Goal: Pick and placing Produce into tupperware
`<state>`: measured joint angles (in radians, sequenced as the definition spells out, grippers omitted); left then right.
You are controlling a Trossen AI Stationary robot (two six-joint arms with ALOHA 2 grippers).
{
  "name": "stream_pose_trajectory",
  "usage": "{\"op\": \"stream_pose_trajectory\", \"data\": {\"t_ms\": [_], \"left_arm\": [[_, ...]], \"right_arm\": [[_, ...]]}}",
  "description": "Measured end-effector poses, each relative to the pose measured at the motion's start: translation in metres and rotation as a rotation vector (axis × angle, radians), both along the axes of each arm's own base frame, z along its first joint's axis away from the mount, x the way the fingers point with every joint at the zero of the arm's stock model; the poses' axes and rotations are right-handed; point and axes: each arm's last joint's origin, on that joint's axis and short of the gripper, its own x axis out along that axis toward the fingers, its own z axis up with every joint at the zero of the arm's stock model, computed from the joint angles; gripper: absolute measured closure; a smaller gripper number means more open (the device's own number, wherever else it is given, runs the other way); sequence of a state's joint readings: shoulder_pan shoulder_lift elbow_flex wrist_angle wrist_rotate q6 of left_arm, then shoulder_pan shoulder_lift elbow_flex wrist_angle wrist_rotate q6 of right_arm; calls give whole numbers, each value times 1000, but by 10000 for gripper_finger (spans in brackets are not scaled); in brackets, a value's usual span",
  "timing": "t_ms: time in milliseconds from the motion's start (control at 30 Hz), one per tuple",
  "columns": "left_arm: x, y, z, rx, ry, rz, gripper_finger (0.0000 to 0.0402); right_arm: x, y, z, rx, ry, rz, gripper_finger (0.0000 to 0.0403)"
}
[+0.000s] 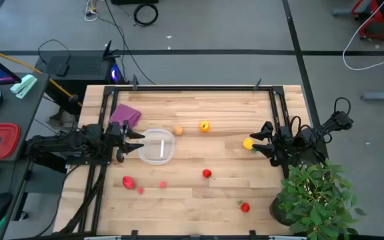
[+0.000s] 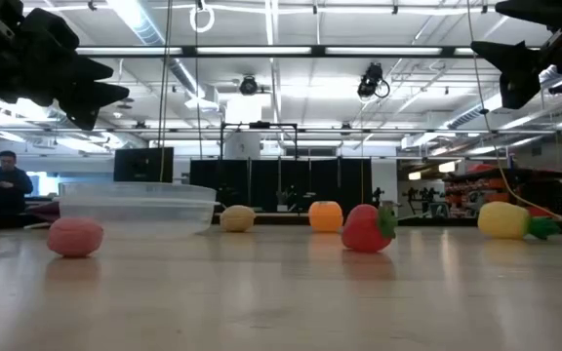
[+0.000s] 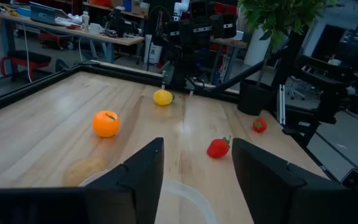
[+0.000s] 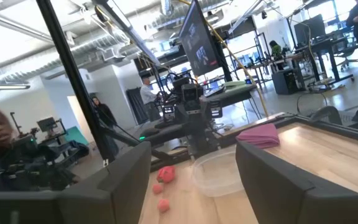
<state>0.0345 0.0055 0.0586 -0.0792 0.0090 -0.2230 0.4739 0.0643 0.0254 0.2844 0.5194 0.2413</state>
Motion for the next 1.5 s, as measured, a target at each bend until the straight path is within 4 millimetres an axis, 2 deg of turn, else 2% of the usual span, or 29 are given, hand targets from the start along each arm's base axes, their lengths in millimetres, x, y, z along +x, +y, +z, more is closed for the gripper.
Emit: {"op": "stream_pose_trajectory", "data": {"t_ms": [1500], "left_arm": [[0,0,0,-1,-1,0,208]], "right_arm": [[0,0,0,0,0,0,157]]}}
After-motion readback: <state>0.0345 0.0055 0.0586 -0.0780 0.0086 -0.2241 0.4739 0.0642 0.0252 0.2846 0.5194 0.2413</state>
